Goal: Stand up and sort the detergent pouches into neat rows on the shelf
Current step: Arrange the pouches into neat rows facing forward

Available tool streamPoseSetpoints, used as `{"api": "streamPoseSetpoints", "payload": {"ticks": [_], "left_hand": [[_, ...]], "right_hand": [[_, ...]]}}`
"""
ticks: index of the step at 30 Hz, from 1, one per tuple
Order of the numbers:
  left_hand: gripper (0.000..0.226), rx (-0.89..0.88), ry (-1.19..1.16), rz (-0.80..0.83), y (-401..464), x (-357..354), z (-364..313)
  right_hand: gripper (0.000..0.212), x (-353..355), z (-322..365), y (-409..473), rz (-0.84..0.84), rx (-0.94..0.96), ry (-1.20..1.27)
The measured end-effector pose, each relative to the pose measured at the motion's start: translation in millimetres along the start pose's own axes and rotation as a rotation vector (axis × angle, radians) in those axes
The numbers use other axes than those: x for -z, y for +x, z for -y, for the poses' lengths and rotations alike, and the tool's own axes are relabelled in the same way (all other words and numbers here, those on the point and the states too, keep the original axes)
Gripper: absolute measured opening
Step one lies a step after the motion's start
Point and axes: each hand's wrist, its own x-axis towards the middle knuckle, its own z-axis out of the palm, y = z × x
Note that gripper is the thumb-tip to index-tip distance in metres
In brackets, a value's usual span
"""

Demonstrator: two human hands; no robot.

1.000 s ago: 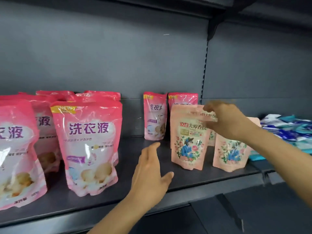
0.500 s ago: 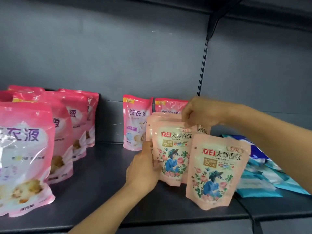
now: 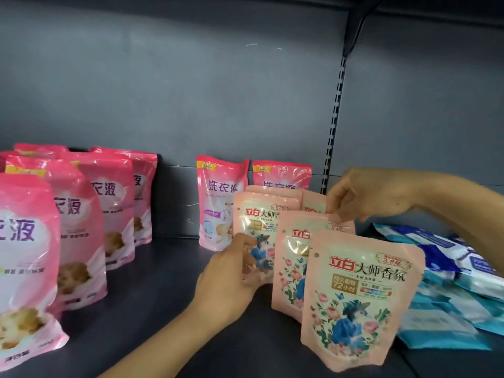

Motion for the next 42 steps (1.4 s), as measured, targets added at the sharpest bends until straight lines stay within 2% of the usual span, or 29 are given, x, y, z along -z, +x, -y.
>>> {"api": "streamPoseSetpoints", "payload": {"ticks": [1, 4, 6, 9, 12, 15, 18, 21, 24, 27, 32, 35, 42], "left_hand": [[0.041, -0.003, -0.021, -0.052, 5, 8, 4], [0.044, -0.008, -0.050, -0.235, 28, 30, 19], [0.054, 0.030, -0.061, -0.311, 49, 39, 32], [0.070, 0.113, -0.070, -0.323, 78, 42, 52], [0.078, 0.215, -0.096, -0.299, 97, 32, 70], [0.080, 0.300, -0.129, -0.268, 102, 18, 85], [0.077, 0.325, -0.157, -0.206, 100, 9, 95], [0.073, 0.323, -0.151, -0.151, 94, 9, 101], [0.074, 0.321, -0.151, -0.137, 85, 13, 101], [0.079, 0.305, -0.151, -0.169, 74, 22, 96], [0.084, 0.284, -0.204, -0.266, 52, 40, 86], [0.090, 0.288, -0.232, -0.270, 29, 46, 83], [0.106, 0.327, -0.108, -0.317, -12, 51, 81]], "right_hand": [[0.008, 5, 6, 1, -0.001, 0.022, 0.019], [0.027, 21, 29, 19, -0.119, 0.098, 0.146], [0.036, 27, 48, 46, -0.163, 0.141, 0.161], [0.054, 27, 74, 102, -0.146, 0.151, 0.022], [0.062, 23, 86, 156, -0.186, 0.175, -0.256], [0.049, 14, 92, 193, -0.159, 0.212, -0.451], [0.008, 5, 94, 212, -0.128, 0.246, -0.503], [0.030, 5, 97, 215, -0.187, 0.245, -0.489], [0.015, 10, 104, 208, -0.224, 0.272, -0.420], [0.023, 12, 118, 197, -0.230, 0.288, -0.360], [0.023, 15, 144, 173, -0.287, 0.356, -0.278], [0.022, 10, 156, 158, -0.291, 0.381, -0.234], [0.025, -13, 171, 131, -0.240, 0.416, -0.159]]}}
